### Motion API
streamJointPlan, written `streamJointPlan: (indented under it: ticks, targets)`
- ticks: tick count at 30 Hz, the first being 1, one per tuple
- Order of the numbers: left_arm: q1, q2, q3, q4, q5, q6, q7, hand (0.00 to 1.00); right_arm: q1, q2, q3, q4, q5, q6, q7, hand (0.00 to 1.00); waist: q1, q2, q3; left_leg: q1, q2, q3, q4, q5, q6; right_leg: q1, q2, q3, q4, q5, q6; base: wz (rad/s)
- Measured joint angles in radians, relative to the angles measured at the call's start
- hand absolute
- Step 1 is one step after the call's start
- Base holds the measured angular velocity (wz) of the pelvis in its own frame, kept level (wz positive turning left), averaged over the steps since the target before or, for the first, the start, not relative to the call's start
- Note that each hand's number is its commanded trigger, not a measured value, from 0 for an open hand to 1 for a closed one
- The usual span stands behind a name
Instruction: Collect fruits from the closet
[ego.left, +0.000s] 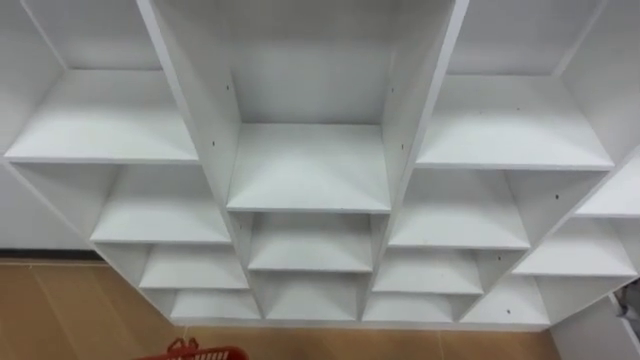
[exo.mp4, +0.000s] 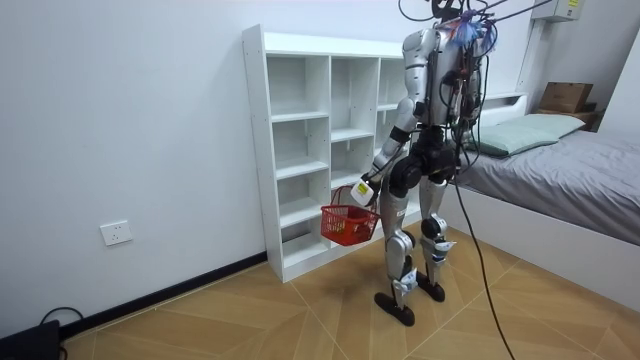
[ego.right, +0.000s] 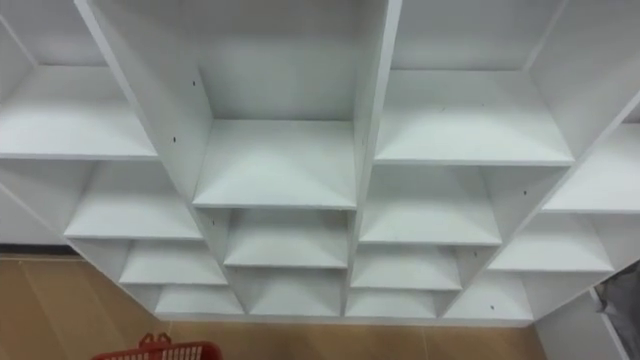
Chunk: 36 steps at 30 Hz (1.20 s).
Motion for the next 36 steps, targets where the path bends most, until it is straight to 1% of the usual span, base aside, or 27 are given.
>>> streamJointPlan:
  ticks: [2,7,9,10,14,17,18,24,29,31,32,33,36]
  targets:
    - [-0.006,-0.006,0.017,0.012,0.000,0.006,-0.004,1.00,0.000,0.001,-0.015,0.006,-0.001,0.007,0.001,0.00,0.000,0.001,-0.0004,0.001,0.000,0.000,0.000,0.000,0.000,0.000,0.000,-0.001,-0.001,0.000,0.000,0.00]
    - [-0.017,-0.006,0.014,0.018,0.001,0.019,-0.004,1.00,-0.027,-0.003,-0.020,0.040,-0.025,0.021,0.007,0.00,0.001,0.001,-0.0004,0.004,0.000,0.006,-0.001,0.000,0.000,-0.002,0.000,0.007,0.001,0.000,0.000,-0.05]
    - [-0.023,-0.007,0.014,0.018,0.003,0.036,-0.003,1.00,-0.038,-0.006,-0.021,0.039,-0.054,0.035,0.007,0.00,0.001,-0.001,0.0008,0.014,0.000,0.013,-0.002,0.000,0.000,0.006,0.001,0.020,0.001,0.000,0.000,-0.08]
    - [-0.024,-0.007,0.014,0.018,0.003,0.038,-0.003,1.00,-0.039,-0.007,-0.021,0.039,-0.063,0.038,0.006,0.00,0.001,-0.002,0.0013,0.018,0.000,0.014,-0.002,0.000,0.000,0.010,0.001,0.021,0.001,0.000,0.000,-0.05]
    - [-0.028,-0.006,0.016,0.018,0.024,0.050,-0.004,1.00,-0.044,-0.009,-0.031,0.035,-0.104,0.041,0.008,0.00,-0.002,-0.005,0.0023,0.021,0.000,0.012,-0.003,-0.001,0.000,0.013,0.000,0.019,0.001,-0.001,0.001,0.00]
    - [-0.031,-0.006,0.016,0.018,0.039,0.051,-0.005,1.00,-0.048,-0.011,-0.030,0.037,-0.116,0.041,0.009,0.00,-0.001,-0.007,0.0040,0.020,0.000,0.010,-0.004,-0.001,0.000,0.013,0.001,0.018,0.001,-0.001,0.002,0.00]
    - [-0.033,-0.006,0.015,0.018,0.043,0.052,-0.005,1.00,-0.050,-0.012,-0.030,0.039,-0.118,0.041,0.009,0.00,-0.002,-0.003,0.0025,0.020,0.000,0.010,-0.005,-0.002,0.000,0.011,0.001,0.018,0.000,-0.001,0.002,0.00]
    - [-0.034,-0.006,0.016,0.018,0.048,0.055,-0.004,1.00,-0.050,-0.012,-0.030,0.039,-0.120,0.041,0.007,0.00,-0.001,-0.001,0.0005,0.019,0.000,0.013,-0.013,-0.002,0.000,0.009,0.002,0.023,-0.001,-0.001,0.002,0.00]
    - [-0.039,-0.006,0.017,0.020,0.068,0.055,-0.004,1.00,-0.050,-0.012,-0.030,0.039,-0.121,0.040,0.007,0.00,-0.001,-0.001,-0.0004,0.019,0.000,0.014,-0.015,-0.002,0.000,0.009,0.002,0.024,-0.011,-0.001,0.002,0.00]
    - [-0.040,-0.006,0.017,0.019,0.073,0.055,-0.004,1.00,-0.049,-0.012,-0.030,0.038,-0.121,0.040,0.007,0.00,-0.002,-0.004,-0.0028,0.018,-0.001,0.014,-0.015,-0.002,0.000,0.010,0.002,0.025,-0.014,-0.001,0.002,0.00]
    - [-0.042,-0.006,0.017,0.019,0.090,0.055,-0.003,1.00,-0.047,-0.012,-0.029,0.035,-0.121,0.040,0.007,0.00,-0.002,-0.001,-0.0014,0.018,-0.001,0.014,-0.015,-0.002,0.000,0.010,0.002,0.025,-0.015,-0.001,0.002,0.00]
    - [-0.047,-0.006,0.016,0.019,0.112,0.055,0.000,1.00,-0.047,-0.012,-0.030,0.035,-0.122,0.039,0.006,0.00,-0.002,-0.004,-0.0028,0.018,-0.001,0.014,-0.015,-0.002,0.000,0.008,0.002,0.027,-0.015,-0.001,0.002,0.00]
    - [-0.058,-0.006,0.016,0.019,0.170,0.055,0.009,1.00,-0.047,-0.012,-0.030,0.033,-0.124,0.037,0.006,0.00,-0.004,-0.005,-0.0037,0.018,-0.001,0.014,-0.015,-0.002,0.000,0.007,0.002,0.028,-0.016,-0.001,0.002,-0.04]
